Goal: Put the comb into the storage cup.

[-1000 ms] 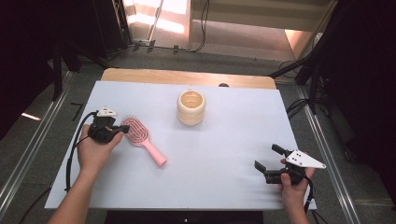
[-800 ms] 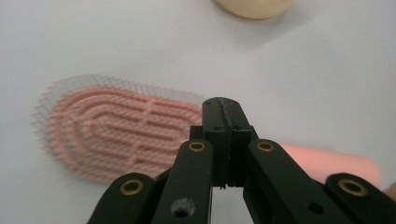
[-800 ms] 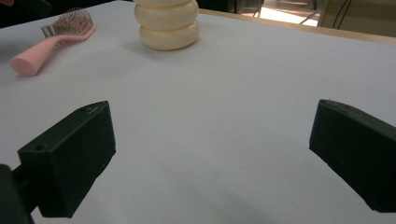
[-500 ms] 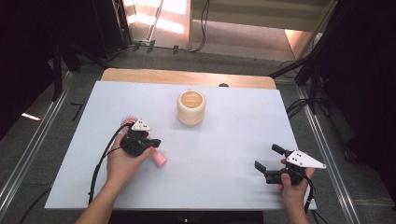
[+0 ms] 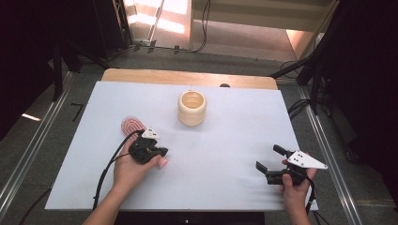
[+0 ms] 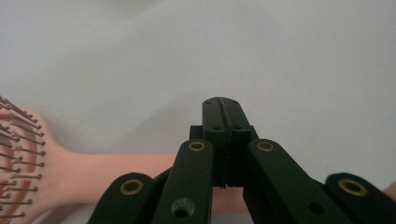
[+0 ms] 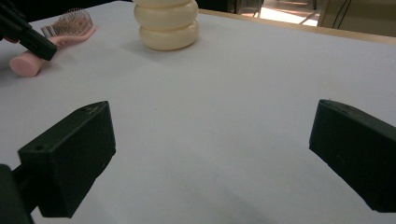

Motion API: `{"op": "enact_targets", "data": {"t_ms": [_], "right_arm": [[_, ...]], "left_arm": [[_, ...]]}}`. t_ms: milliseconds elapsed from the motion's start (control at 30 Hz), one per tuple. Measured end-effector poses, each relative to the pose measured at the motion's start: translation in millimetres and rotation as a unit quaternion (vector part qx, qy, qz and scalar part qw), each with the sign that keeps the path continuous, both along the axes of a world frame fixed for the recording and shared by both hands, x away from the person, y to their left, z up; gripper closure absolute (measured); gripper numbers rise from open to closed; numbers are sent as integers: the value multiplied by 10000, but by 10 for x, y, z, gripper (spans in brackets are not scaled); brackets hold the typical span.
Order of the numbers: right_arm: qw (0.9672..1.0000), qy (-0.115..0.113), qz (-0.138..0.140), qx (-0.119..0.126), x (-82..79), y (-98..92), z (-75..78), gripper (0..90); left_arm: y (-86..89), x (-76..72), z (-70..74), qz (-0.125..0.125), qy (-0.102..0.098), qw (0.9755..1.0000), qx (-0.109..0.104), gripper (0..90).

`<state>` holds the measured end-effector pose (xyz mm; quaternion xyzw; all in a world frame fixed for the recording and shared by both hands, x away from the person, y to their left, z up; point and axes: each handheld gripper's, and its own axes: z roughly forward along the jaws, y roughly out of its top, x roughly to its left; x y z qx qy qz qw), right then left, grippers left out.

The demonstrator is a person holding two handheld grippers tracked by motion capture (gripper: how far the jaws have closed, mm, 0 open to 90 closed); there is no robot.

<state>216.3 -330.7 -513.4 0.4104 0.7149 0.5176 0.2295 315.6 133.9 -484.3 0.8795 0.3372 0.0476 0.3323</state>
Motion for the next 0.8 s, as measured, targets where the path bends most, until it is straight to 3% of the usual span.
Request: {"op": "enact_targets", "data": {"t_ms": [467, 800], "right_arm": [[10000, 4, 0, -1, -1, 3, 0, 0], [10000, -20, -4, -29, 2, 4, -1, 0]], "left_arm": [[201, -133, 11, -32, -30, 9999, 113, 900], [493, -304, 17, 185, -40, 9997, 126, 900]]}}
